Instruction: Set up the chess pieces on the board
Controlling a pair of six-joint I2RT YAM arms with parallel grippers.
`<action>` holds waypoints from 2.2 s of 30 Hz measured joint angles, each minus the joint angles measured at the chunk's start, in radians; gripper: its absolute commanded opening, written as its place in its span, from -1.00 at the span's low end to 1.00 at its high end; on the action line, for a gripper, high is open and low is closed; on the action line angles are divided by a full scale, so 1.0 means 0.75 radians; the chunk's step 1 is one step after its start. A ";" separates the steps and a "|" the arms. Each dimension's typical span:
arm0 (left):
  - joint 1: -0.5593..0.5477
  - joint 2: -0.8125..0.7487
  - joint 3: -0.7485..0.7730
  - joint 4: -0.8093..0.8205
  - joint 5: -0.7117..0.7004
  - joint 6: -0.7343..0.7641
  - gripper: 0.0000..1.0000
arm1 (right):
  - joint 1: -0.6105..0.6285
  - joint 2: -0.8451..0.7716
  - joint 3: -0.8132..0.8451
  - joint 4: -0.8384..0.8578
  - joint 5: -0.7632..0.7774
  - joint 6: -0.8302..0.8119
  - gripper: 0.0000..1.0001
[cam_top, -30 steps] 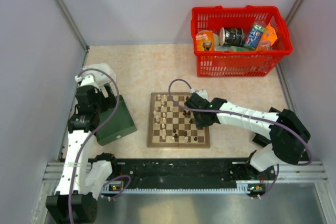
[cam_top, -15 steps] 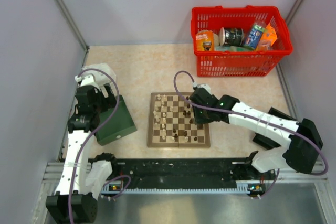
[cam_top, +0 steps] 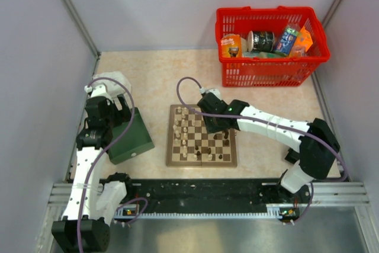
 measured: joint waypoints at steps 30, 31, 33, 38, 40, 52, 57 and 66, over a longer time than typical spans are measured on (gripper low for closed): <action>0.000 0.001 0.000 0.000 0.001 0.000 0.96 | 0.116 0.015 -0.114 0.008 -0.198 0.107 -0.09; 0.000 0.001 0.000 0.000 0.001 0.000 0.96 | 0.116 0.015 -0.117 0.011 -0.200 0.108 -0.08; 0.000 0.001 0.000 0.000 0.000 0.000 0.96 | 0.116 0.016 -0.119 0.009 -0.211 0.110 -0.10; 0.000 0.001 0.000 0.000 0.000 0.001 0.96 | 0.124 0.018 -0.134 0.020 -0.227 0.112 -0.12; 0.000 0.001 0.000 0.000 0.001 0.001 0.96 | 0.125 0.027 -0.143 0.024 -0.229 0.112 -0.14; 0.000 0.001 0.000 0.000 0.000 0.001 0.96 | 0.125 0.076 -0.162 0.042 -0.231 0.111 -0.45; 0.000 0.001 0.000 0.000 0.000 0.001 0.96 | 0.125 0.076 -0.162 0.042 -0.231 0.110 -0.46; 0.000 0.001 0.000 0.000 0.000 0.001 0.96 | 0.125 0.075 -0.162 0.041 -0.215 0.110 -0.59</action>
